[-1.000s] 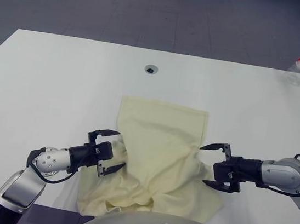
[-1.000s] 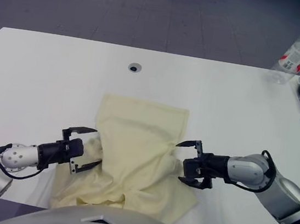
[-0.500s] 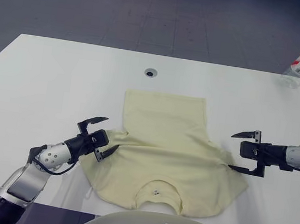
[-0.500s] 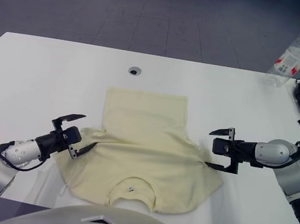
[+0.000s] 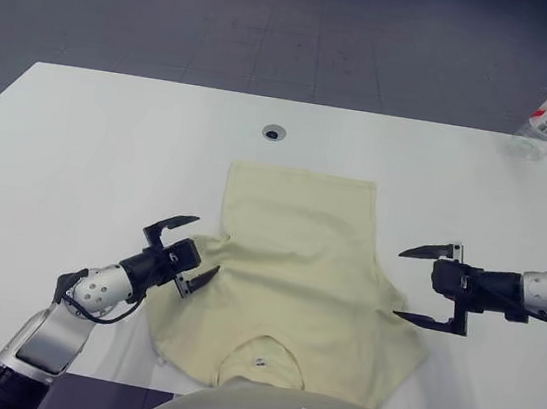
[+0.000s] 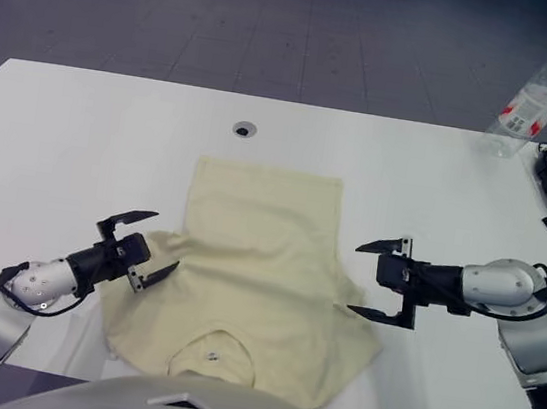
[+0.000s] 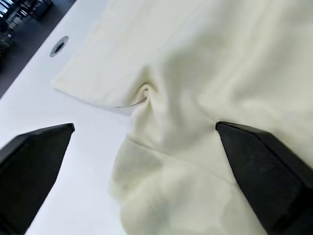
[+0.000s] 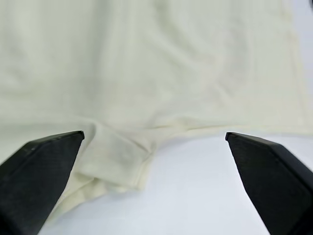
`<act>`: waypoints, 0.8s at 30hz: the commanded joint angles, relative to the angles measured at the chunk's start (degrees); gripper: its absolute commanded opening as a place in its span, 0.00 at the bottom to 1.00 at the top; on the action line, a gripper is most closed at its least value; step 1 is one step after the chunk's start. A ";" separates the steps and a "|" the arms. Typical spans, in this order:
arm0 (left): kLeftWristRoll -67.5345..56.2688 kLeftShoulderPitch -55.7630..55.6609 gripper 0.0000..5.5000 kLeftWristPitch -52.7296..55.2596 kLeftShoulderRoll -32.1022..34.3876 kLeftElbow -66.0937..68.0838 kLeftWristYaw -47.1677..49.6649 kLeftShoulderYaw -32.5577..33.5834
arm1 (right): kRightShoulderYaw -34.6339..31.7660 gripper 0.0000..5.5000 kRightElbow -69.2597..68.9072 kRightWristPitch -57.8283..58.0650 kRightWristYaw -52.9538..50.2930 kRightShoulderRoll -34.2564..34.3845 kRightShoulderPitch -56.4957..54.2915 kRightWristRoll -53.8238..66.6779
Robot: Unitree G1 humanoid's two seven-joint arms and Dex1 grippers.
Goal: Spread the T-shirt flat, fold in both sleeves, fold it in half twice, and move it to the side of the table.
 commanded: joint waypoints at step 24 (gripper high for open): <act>11.88 -0.35 0.98 5.40 5.73 2.21 0.36 6.68 | 10.61 0.98 24.41 2.44 -26.94 43.54 -26.39 -13.37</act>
